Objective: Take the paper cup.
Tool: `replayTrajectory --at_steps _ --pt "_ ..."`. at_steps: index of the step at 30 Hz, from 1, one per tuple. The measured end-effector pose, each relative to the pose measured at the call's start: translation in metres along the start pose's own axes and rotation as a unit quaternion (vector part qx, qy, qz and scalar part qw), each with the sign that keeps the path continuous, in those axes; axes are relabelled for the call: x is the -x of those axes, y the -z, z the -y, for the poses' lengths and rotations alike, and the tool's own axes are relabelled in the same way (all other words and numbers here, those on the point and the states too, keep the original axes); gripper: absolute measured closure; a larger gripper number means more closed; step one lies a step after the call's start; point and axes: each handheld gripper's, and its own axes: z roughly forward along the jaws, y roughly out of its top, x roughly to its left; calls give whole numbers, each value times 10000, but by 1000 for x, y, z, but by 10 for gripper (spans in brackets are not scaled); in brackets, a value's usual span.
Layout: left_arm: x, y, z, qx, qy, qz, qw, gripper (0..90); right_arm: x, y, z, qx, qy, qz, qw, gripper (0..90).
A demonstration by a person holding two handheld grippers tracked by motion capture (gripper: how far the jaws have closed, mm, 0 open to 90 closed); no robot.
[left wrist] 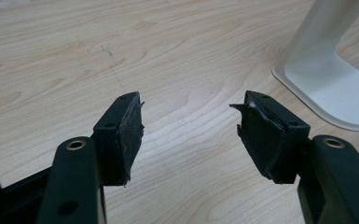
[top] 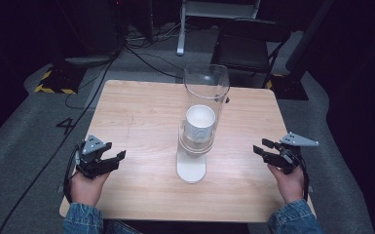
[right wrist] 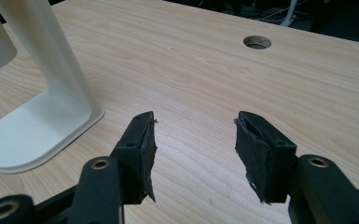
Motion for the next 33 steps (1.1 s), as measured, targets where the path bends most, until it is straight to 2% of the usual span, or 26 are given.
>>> replayTrajectory --at_steps 10,20,25,33 --pt "1 -2 1 -28 13 -33 10000 381 1 0 1 -15 -33 -9 10000 467" --pt "-1 -2 1 -8 48 21 10000 376 0 0 0 -8 -69 -41 10000 461" --pt "0 -2 1 -1 74 40 10000 376 -5 -1 -5 100 -187 -301 9993 450" --pt "0 -3 1 -27 35 73 10000 375 -17 -6 -10 101 -143 -551 9983 436"
